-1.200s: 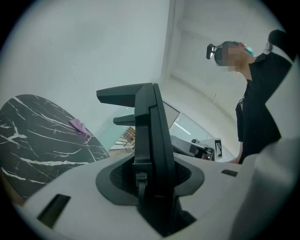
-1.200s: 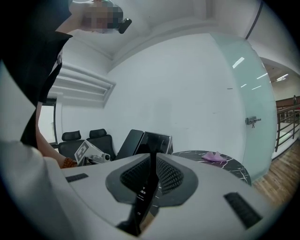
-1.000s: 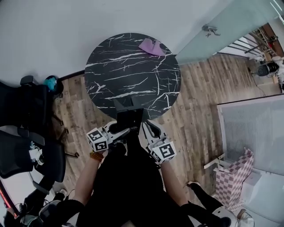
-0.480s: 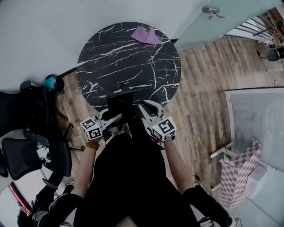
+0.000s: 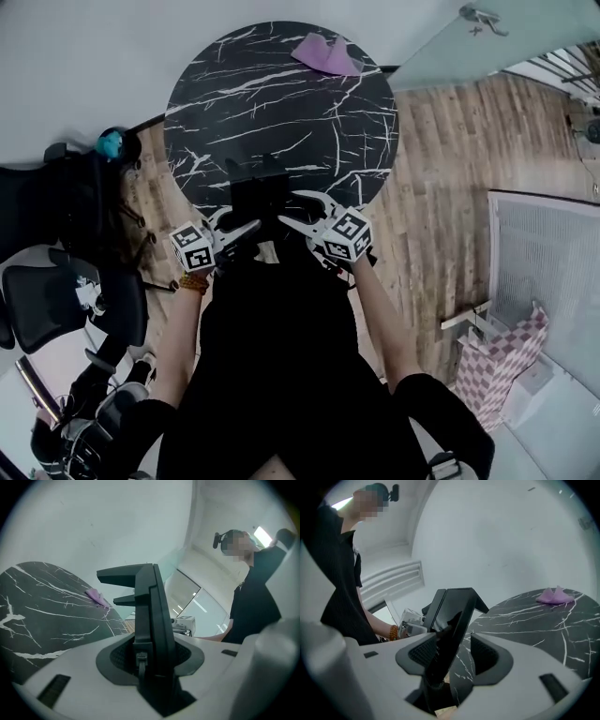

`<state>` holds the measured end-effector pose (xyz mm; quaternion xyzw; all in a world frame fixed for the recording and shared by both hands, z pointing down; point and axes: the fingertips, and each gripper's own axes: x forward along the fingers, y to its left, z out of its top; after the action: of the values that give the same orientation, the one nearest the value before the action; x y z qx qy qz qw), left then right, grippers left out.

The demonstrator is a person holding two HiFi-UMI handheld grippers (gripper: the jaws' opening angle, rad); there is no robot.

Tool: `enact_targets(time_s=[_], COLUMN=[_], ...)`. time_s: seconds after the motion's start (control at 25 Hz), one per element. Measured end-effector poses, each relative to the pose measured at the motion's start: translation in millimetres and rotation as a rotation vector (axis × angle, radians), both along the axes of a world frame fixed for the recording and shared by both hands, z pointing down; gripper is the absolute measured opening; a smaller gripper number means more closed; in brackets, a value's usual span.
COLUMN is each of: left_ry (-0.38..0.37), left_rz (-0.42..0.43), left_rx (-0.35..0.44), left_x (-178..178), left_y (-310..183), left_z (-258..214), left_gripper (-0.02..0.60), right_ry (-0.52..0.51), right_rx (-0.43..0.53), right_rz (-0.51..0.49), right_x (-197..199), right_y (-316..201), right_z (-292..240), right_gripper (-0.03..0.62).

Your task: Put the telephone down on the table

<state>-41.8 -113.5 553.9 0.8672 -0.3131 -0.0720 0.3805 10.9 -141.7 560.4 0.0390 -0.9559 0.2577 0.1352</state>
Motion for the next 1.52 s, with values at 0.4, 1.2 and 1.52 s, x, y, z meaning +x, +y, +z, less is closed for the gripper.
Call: enact_targets(time_s=[0.4,1.2,1.52], left_ry=[0.13,0.112,0.111], left_rz=[0.066,0.03,0.039], left_rx=[-0.017,-0.103,-0.201], left_x=[-6,-31,-25], left_y=[-24,-14,-20], left_z=[13,61,100], left_gripper=[0.172,0.204,0.23], right_ry=[0.008,-0.206,-0.12], right_rx=[-0.15,-0.502,-0.483], right_rz=[0.042,0.145,0.185], right_x=[-22,-54,-50], right_y=[-19,-10,-13], right_z=[16,52,84], right_gripper=[0.202,0.167,0.167])
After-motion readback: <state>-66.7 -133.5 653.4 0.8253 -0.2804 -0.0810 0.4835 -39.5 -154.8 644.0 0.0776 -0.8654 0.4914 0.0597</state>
